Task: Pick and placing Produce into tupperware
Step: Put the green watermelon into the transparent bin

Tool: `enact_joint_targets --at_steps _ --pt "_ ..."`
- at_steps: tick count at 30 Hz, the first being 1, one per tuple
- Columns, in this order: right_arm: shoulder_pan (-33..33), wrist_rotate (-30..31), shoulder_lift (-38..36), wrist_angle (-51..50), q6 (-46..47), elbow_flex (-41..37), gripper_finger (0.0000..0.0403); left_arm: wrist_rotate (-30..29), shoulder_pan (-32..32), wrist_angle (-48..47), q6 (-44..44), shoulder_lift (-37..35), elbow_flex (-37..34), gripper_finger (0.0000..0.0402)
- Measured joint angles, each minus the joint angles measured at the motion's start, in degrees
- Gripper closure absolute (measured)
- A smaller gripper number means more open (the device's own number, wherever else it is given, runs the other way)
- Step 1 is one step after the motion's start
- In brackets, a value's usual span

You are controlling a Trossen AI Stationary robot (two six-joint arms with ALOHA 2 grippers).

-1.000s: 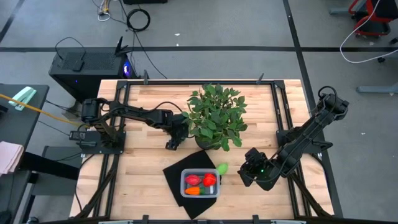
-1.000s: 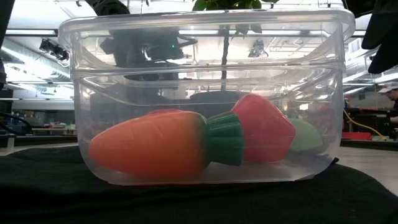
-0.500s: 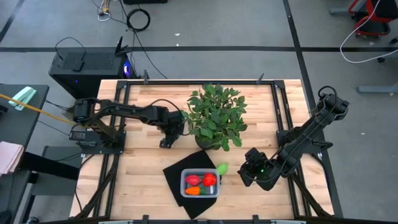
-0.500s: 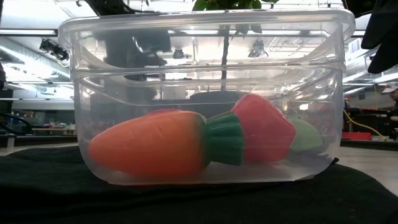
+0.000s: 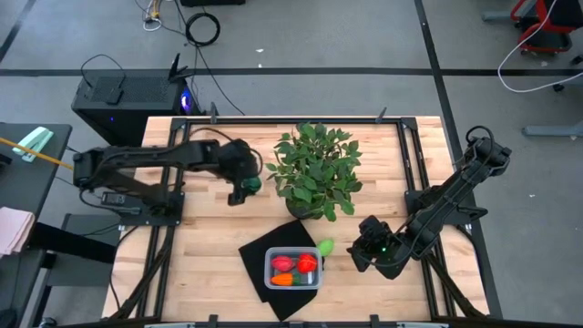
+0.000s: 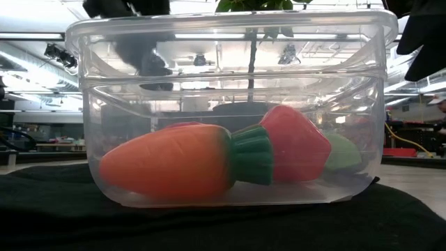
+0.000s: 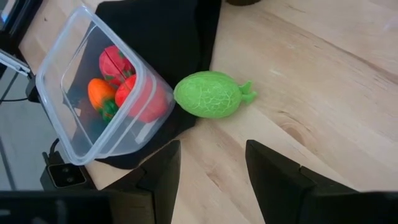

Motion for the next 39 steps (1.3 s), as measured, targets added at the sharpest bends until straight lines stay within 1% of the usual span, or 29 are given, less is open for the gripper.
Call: enact_joint_targets --at_steps 5,9,11,15,18,21,24,28,30,32,33,36,39 --pt "0.02 0.18 -0.02 0.27 0.23 0.02 0.0216 1.33 0.08 3.76 -6.12 -5.12 0.0 0.0095" --pt "0.01 0.17 -0.02 0.32 0.19 0.02 0.0216 6.14 -1.47 8.99 -13.94 -8.57 -0.02 0.0089" --pt "0.02 0.18 -0.02 0.23 0.18 0.02 0.0216 8.0 -3.94 13.14 -16.9 -9.58 0.06 0.0086" --pt "0.02 0.56 -0.02 0.24 0.07 0.02 0.0216 8.35 -11.34 17.81 -20.85 -10.13 0.04 0.0093" --pt "0.02 0.59 -0.02 0.16 0.07 0.02 0.0216 7.79 -17.57 19.31 -23.24 -9.73 0.02 0.0102" --pt "0.01 0.59 -0.02 0.11 0.17 0.02 0.0216 5.11 -23.47 20.81 -25.17 -9.46 -0.04 0.01" --pt "0.02 0.6 -0.02 0.09 0.18 0.02 0.0216 -0.35 -28.38 25.7 -26.04 -9.5 -0.04 0.0092" --pt "-0.02 1.46 -0.02 0.05 0.2 0.02 0.0216 -9.27 -33.46 36.46 -24.13 -9.48 -0.02 0.0096" --pt "-0.31 1.61 -0.02 0.07 0.24 0.02 0.0216 -14.47 -35.22 42.24 -21.65 -9.38 -0.48 0.0102" --pt "-0.49 1.64 -0.01 0.09 0.68 0.02 0.0216 -18.26 -35.84 48.35 -20.6 -8.72 -1.9 0.0103" --pt "-0.54 1.67 -0.02 0.15 0.83 0.02 0.0216 -19.28 -36.0 51.11 -20.62 -8.42 -3.06 0.0102" --pt "-0.74 1.65 -0.02 0.29 1.07 0.02 0.0216 -19.9 -36.35 59.86 -23.23 -6.46 -6.95 0.0093" --pt "-0.74 1.67 0.0 0.44 1.08 0.02 0.0216 -19.8 -37.59 62.71 -26.58 -3.69 -10.98 0.0091"
